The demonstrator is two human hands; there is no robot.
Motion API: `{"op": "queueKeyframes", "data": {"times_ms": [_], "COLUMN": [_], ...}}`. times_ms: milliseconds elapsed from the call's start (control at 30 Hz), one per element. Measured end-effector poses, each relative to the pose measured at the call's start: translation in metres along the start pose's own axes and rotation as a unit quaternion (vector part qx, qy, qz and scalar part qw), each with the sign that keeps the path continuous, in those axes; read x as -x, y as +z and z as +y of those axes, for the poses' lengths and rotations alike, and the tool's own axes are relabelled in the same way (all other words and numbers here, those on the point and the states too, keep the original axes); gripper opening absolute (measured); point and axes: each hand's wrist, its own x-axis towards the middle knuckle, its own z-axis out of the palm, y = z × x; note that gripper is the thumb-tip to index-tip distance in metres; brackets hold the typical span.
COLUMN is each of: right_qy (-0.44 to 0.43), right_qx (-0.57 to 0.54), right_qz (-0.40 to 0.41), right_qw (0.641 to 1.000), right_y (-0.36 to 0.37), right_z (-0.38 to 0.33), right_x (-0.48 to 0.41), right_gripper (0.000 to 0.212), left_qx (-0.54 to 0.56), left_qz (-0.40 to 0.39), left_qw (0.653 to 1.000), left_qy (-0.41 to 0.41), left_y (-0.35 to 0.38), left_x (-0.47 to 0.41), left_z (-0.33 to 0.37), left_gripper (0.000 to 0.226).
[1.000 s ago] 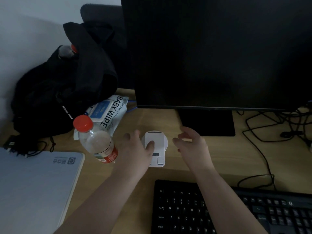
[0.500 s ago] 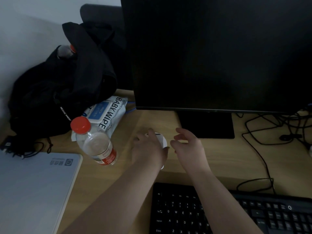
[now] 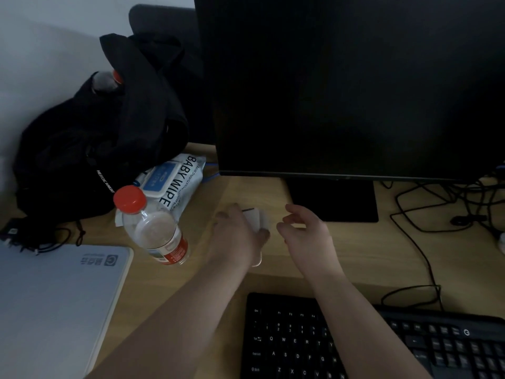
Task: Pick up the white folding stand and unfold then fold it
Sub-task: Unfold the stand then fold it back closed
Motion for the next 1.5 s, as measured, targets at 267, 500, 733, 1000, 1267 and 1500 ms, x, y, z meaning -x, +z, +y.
{"op": "queueKeyframes", "data": {"times_ms": [267,500,733,1000,1267,1500], "right_qy": [-0.026,-0.059,-0.069,-0.085,-0.072,-0.066], "right_qx": [-0.107,-0.178,-0.206,-0.220,-0.251,-0.287], "right_qz": [-0.096,-0.171,-0.174,-0.159,-0.124,-0.096], "right_qw": [0.989,0.967,0.960,0.959,0.957,0.951], "right_y": [-0.002,0.012,0.017,0.011,0.007,0.000], "right_z": [-0.023,-0.036,-0.032,-0.033,-0.020,-0.011], "right_x": [0.003,0.000,0.003,0.004,0.015,0.018], "right_gripper": [0.064,0.086,0.072,0.063,0.072,0.074], "left_qx": [0.381,0.470,0.451,0.454,0.435,0.409], "left_qz": [-0.091,-0.110,-0.074,0.007,0.032,0.045], "left_qw": [0.918,0.872,0.885,0.889,0.897,0.908], "left_qy": [0.060,0.085,0.085,0.053,0.065,0.080], "left_y": [-0.049,-0.052,-0.048,-0.048,-0.049,-0.057], "left_x": [0.014,0.028,0.030,0.032,0.037,0.028], "left_z": [-0.012,-0.006,-0.012,0.000,0.008,0.017], "left_gripper": [0.039,0.033,0.029,0.027,0.024,0.019]}}
